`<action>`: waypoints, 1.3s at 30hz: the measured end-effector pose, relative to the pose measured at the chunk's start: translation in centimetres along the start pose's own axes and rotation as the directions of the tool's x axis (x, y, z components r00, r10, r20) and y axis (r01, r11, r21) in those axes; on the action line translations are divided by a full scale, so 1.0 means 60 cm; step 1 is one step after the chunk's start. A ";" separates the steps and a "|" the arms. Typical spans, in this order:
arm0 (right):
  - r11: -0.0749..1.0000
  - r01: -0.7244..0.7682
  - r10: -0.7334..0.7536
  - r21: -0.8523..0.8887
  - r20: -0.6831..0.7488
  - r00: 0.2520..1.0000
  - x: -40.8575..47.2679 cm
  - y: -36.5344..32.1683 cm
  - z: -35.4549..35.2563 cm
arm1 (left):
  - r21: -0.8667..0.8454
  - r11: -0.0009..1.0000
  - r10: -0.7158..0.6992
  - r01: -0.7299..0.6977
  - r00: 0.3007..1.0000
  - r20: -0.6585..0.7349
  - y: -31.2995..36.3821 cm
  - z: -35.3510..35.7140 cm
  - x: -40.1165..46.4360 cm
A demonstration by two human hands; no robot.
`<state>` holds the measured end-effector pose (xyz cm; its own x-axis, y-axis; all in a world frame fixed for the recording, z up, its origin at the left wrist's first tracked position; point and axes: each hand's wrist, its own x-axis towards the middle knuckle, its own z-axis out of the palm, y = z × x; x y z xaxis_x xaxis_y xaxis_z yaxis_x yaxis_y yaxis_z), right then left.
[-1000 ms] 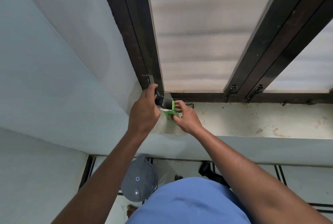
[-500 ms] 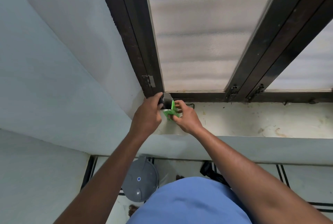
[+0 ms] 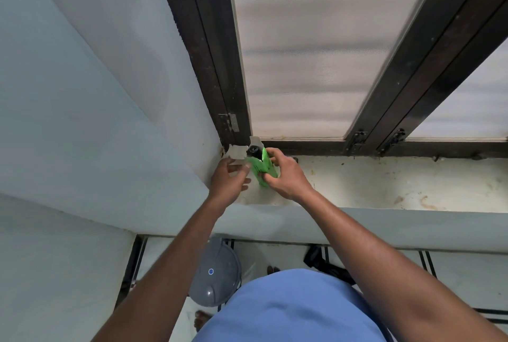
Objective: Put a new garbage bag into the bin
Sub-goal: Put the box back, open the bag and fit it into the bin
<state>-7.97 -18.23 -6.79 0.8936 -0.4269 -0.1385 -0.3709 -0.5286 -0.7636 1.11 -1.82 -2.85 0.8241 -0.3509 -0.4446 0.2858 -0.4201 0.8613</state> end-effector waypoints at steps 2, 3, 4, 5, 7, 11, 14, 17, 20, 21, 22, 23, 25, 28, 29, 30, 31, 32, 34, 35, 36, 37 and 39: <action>0.999 0.022 -0.021 -0.031 0.037 0.999 -0.002 -0.001 0.000 | -0.047 0.998 0.035 -0.037 0.998 -0.047 0.000 0.003 0.007; 0.998 0.034 -0.032 -0.045 0.042 0.999 -0.003 -0.002 0.002 | -0.053 0.998 0.037 -0.040 0.998 -0.059 -0.002 0.004 0.012; 0.998 0.045 -0.043 -0.052 0.036 0.998 -0.004 -0.003 0.004 | -0.058 0.998 0.035 -0.038 0.997 -0.062 -0.002 0.004 0.015; 0.997 0.054 -0.053 -0.048 0.025 0.998 -0.005 -0.006 0.006 | -0.064 0.997 0.038 -0.042 0.997 -0.062 -0.003 0.005 0.019; 0.997 0.072 -0.072 -0.019 -0.004 0.997 -0.007 -0.013 0.007 | -0.074 0.995 0.067 -0.073 0.995 -0.072 0.000 0.007 0.021; 0.992 0.124 -0.123 0.006 -0.066 0.990 -0.011 -0.021 0.007 | -0.069 0.989 0.123 -0.131 0.986 -0.112 0.000 0.010 0.027; 0.990 0.142 -0.142 -0.011 -0.091 0.986 -0.014 -0.022 0.009 | -0.052 0.986 0.151 -0.158 0.982 -0.115 -0.004 0.009 0.034; 0.986 0.156 -0.162 -0.064 -0.114 0.980 -0.016 -0.024 0.008 | -0.074 0.989 0.122 -0.131 0.986 -0.114 -0.005 0.006 0.041; 0.977 0.180 -0.193 -0.116 -0.114 0.975 -0.018 -0.024 0.005 | -0.075 0.990 0.111 -0.120 0.987 -0.117 -0.003 0.005 0.044; 0.972 0.191 -0.206 -0.136 -0.112 0.972 -0.018 -0.025 0.004 | -0.075 0.989 0.118 -0.127 0.987 -0.113 -0.003 0.005 0.045; 0.969 0.199 -0.216 -0.146 -0.112 0.970 -0.018 -0.026 0.004 | -0.072 0.988 0.128 -0.136 0.986 -0.104 -0.002 0.006 0.046; 0.971 0.197 -0.213 -0.136 -0.118 0.970 -0.017 -0.027 0.004 | -0.061 0.987 0.139 -0.146 0.985 -0.097 -0.002 0.005 0.048; 0.986 0.149 -0.157 -0.069 -0.134 0.979 -0.017 -0.031 0.002 | -0.027 0.988 0.146 -0.149 0.985 -0.091 -0.002 0.005 0.050; 0.994 0.108 -0.110 -0.025 -0.139 0.984 -0.017 -0.032 -0.002 | -0.073 0.992 0.097 -0.104 0.991 -0.096 -0.001 0.011 0.055; 0.995 0.102 -0.104 -0.021 -0.141 0.985 -0.018 -0.031 -0.001 | -0.138 0.988 0.057 -0.069 0.994 -0.091 0.002 0.014 0.055; 0.996 0.091 -0.092 -0.010 -0.146 0.985 -0.020 -0.030 0.000 | -0.197 0.980 0.025 -0.041 0.996 -0.084 0.005 0.017 0.056; 0.997 0.077 -0.075 0.009 -0.153 0.985 -0.021 -0.028 0.002 | -0.241 0.970 0.001 -0.020 0.997 -0.078 0.007 0.018 0.057; 0.997 0.067 -0.062 0.026 -0.159 0.985 -0.022 -0.026 0.003 | -0.258 0.966 -0.012 -0.008 0.997 -0.075 0.008 0.019 0.058; 0.995 0.093 -0.088 0.022 -0.177 0.980 -0.022 -0.021 0.006 | -0.276 0.961 -0.028 0.007 0.997 -0.073 0.010 0.018 0.059; 0.992 0.127 -0.124 0.000 -0.188 0.974 -0.022 -0.018 0.007 | -0.288 0.958 -0.036 0.014 0.997 -0.069 0.009 0.017 0.060; 0.988 0.152 -0.153 -0.020 -0.192 0.969 -0.022 -0.016 0.009 | -0.292 0.956 -0.042 0.022 0.997 -0.063 0.011 0.017 0.059; 0.986 0.162 -0.165 -0.032 -0.188 0.968 -0.023 -0.015 0.010 | -0.286 0.958 -0.043 0.025 0.997 -0.059 0.009 0.016 0.060; 0.987 0.159 -0.164 -0.038 -0.178 0.970 -0.024 -0.014 0.012 | -0.252 0.968 -0.013 -0.001 0.999 -0.052 0.009 0.015 0.060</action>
<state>-8.74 -16.65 -6.39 0.8829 -0.4582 0.1025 -0.2331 -0.6172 -0.7515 3.77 -4.05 -4.23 0.8450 -0.3013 -0.4419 0.3990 -0.1950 0.8960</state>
